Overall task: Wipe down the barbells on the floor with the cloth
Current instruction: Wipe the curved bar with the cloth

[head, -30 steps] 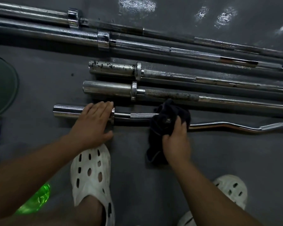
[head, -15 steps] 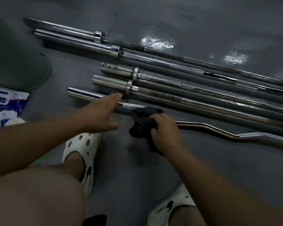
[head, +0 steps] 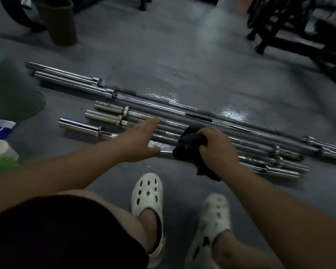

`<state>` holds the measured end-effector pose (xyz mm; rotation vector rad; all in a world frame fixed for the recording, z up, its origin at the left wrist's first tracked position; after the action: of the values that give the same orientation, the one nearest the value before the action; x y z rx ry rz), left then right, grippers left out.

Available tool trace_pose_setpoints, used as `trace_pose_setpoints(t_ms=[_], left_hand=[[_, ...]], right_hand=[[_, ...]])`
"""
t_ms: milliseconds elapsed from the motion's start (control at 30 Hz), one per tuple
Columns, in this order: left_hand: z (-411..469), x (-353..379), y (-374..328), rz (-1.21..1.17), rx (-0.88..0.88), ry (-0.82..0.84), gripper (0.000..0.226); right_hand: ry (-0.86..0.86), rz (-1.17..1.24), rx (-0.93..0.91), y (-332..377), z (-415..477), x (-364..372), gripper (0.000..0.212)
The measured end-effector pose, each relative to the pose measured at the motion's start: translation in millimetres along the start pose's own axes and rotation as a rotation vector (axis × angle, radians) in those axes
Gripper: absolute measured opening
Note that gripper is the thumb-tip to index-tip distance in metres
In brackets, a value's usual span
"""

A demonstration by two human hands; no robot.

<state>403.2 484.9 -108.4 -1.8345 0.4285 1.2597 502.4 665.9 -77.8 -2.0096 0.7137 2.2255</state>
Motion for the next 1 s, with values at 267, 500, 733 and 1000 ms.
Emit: trace_pose_setpoints(t_ms=[267, 500, 733, 1000], left_hand=[[69, 94, -1, 0.062, -0.061, 0.237, 0.088], [161, 179, 42, 0.167, -0.115, 0.351, 0.071], [203, 235, 73, 0.35, -0.015, 0.325, 0.038], [216, 239, 70, 0.5, -0.009, 0.45, 0.031]], right_hand=[[0.122, -0.013, 0.139, -103, 7, 38, 0.032], [0.498, -0.012, 0.331, -176, 21, 149, 0.042], [0.692, -0.135, 0.344, -207, 57, 226, 0.065], [0.66, -0.324, 0.263, -205, 98, 241, 0.022]])
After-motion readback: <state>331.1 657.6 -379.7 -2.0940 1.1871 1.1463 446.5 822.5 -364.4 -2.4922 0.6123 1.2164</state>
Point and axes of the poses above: each hand's wrist, its own z-axis towards the middle knuckle, its own x-axis out of the palm, y = z × x, the point moved 9 cm from there along z, towards the middle knuckle, and after that the axes turned 3 degrees about y, right-handed, at the moved point
